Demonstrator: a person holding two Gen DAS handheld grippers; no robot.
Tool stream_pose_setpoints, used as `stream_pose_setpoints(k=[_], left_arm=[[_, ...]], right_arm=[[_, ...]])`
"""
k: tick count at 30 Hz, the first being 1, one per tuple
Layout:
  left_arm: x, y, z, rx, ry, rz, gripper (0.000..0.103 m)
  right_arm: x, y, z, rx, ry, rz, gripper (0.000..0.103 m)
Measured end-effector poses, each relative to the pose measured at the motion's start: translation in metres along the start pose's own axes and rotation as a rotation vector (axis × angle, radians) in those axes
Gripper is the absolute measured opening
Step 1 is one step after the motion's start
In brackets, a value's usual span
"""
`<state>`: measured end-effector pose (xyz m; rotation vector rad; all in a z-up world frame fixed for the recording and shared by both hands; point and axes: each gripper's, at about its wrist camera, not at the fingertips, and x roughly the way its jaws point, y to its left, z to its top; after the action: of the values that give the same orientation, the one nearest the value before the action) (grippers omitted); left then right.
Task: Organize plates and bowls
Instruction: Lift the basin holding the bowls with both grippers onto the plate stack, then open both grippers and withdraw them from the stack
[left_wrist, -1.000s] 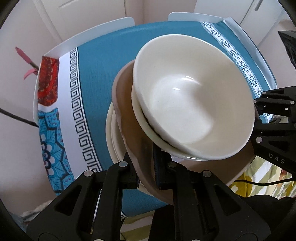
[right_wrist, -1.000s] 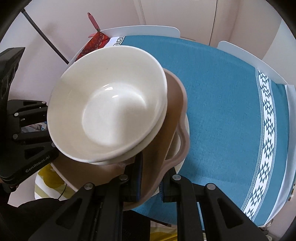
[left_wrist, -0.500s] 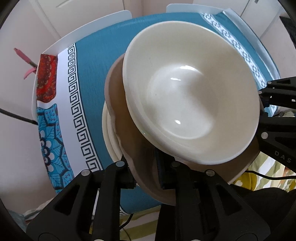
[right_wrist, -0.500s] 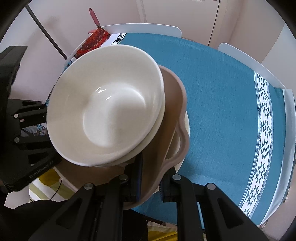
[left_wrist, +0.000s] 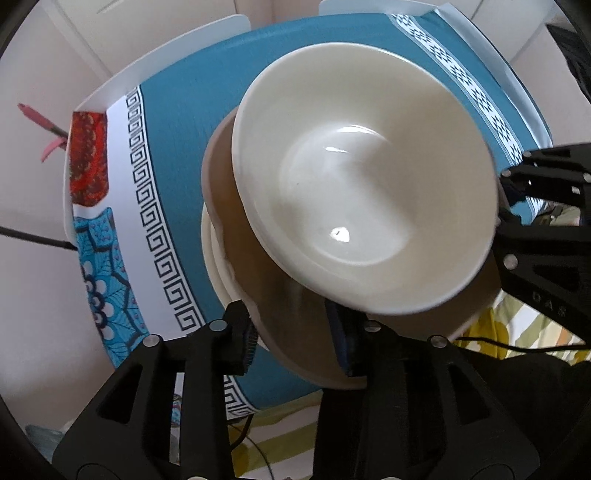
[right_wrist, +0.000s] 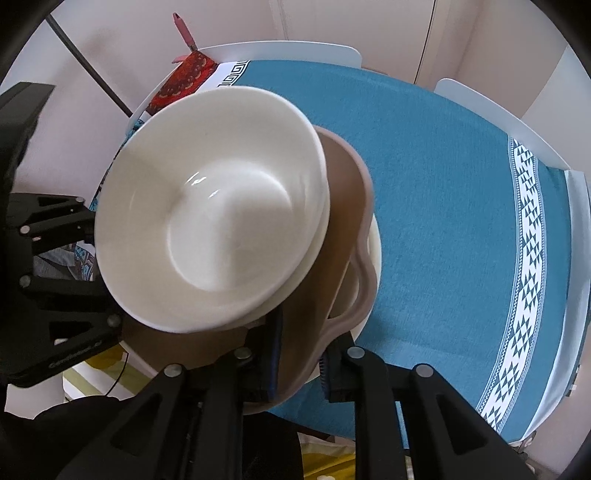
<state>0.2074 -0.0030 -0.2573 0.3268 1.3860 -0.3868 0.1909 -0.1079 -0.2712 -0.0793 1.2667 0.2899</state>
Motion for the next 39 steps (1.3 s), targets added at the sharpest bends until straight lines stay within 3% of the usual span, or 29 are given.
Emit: stream_pose_setpoints(k=[4,5,12,18,23,26,27,28,30,33,34,36,39], left_arm=[[-0.01,-0.001,-0.001,0.012,-0.026,0.007,0.069],[-0.014,-0.001,-0.002,0.011,-0.042,0.0,0.071],[-0.02,-0.005,-0.006,0.021,-0.04,-0.009,0.071],[-0.039,-0.007,-0.015,0.02,-0.077,-0.007,0.071],[-0.064,-0.007,-0.028,-0.011,-0.137,0.013,0.071],[-0.096,-0.005,-0.037,-0.062,-0.238,0.028,0.071],[-0.108,-0.005,-0.04,-0.08,-0.279,0.03,0.071],[-0.122,-0.005,-0.042,-0.097,-0.325,0.033,0.071],[-0.157,-0.007,-0.049,-0.129,-0.445,0.052,0.071],[-0.207,-0.016,-0.062,-0.166,-0.622,0.097,0.088],[-0.222,-0.018,-0.068,-0.181,-0.684,0.116,0.1],[-0.252,-0.024,-0.081,-0.205,-0.814,0.151,0.103],[-0.281,-0.033,-0.095,-0.222,-0.918,0.189,0.103]], right_arm=[[-0.004,0.001,-0.001,0.009,0.006,-0.007,0.017],[-0.006,0.002,-0.002,0.013,0.008,-0.01,0.017],[-0.02,-0.004,-0.01,0.066,0.01,-0.024,0.049],[-0.038,-0.008,-0.021,0.109,-0.016,-0.022,0.05],[-0.067,-0.004,-0.034,0.137,-0.086,-0.007,0.05],[-0.095,-0.002,-0.041,0.162,-0.164,0.007,0.051],[-0.107,-0.002,-0.044,0.169,-0.199,0.005,0.058],[-0.12,-0.002,-0.048,0.176,-0.24,0.005,0.075],[-0.148,0.0,-0.055,0.186,-0.326,-0.003,0.092],[-0.186,0.003,-0.063,0.19,-0.424,-0.057,0.093],[-0.203,0.005,-0.068,0.196,-0.472,-0.091,0.093],[-0.229,0.007,-0.075,0.207,-0.559,-0.132,0.093],[-0.266,0.013,-0.088,0.221,-0.679,-0.181,0.093]])
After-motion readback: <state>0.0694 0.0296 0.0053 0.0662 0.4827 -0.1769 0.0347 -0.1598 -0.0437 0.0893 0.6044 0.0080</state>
